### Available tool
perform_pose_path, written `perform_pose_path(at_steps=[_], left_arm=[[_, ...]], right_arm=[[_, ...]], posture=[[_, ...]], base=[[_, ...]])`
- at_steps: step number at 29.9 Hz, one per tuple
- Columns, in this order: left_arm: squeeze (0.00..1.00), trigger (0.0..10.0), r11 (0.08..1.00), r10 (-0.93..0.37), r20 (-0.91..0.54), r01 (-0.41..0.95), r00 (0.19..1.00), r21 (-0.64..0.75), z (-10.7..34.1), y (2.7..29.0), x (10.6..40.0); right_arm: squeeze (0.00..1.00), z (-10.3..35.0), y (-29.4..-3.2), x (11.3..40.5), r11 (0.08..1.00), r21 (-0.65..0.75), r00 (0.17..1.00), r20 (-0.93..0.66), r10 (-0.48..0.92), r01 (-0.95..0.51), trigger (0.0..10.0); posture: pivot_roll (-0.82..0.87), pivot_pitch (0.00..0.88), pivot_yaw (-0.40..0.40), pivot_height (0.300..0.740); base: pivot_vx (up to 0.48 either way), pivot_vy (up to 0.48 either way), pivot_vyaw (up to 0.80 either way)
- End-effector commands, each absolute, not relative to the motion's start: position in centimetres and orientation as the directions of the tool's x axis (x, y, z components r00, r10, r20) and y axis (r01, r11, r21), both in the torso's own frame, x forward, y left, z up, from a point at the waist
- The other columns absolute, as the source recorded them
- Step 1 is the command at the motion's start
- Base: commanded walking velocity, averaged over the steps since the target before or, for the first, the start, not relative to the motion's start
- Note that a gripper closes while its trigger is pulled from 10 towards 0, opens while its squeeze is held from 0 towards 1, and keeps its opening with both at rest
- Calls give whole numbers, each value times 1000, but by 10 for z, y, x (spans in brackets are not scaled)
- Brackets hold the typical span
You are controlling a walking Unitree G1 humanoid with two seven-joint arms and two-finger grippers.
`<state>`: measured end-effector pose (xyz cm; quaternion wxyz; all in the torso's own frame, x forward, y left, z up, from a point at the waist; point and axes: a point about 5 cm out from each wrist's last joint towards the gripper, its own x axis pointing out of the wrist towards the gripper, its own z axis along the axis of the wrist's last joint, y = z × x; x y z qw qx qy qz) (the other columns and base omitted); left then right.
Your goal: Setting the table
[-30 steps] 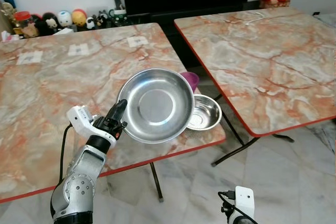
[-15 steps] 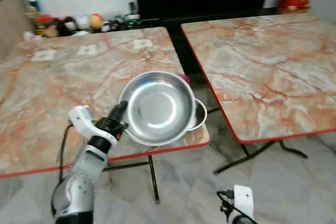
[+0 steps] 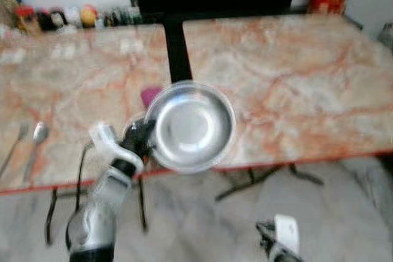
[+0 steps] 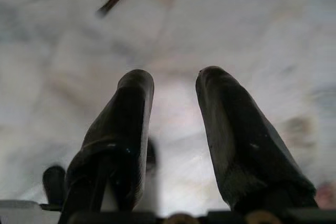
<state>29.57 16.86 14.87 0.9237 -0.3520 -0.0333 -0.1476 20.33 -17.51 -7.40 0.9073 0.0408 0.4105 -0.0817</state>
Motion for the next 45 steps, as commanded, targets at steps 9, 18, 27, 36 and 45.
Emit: perform_pose_path(at_steps=[9, 18, 27, 36, 45], left_arm=[[0, 10000, 741, -213, 168, 271, 962, -614, 154, 182, 300], [0, 10000, 748, -227, 153, 273, 962, -605, 153, 182, 305], [0, 10000, 753, -267, 142, 299, 953, -586, 156, 175, 307], [0, 10000, 796, -256, 109, 273, 961, -540, 154, 178, 313], [0, 10000, 807, -258, 98, 271, 961, -525, 151, 175, 314]], right_arm=[[0, -75, -158, 203, 986, 36, 645, -760, -78, 161, 10000], [0, -75, -153, 204, 984, 45, 650, -755, -81, 174, 10000], [0, -78, -149, 198, 978, 56, 637, -766, -87, 200, 10000], [0, -77, -149, 200, 978, 58, 638, -765, -86, 202, 10000], [0, -75, -152, 204, 980, 52, 644, -760, -85, 190, 10000]], posture=[[-20, 0, 27, 740], [-47, 0, 59, 740], [-33, 0, 77, 740], [-40, 0, 77, 740], [-51, 0, 65, 740]], base=[[0, -454, 0], [0, -454, 0], [0, -434, 0], [0, -31, 0], [0, 0, 0]])
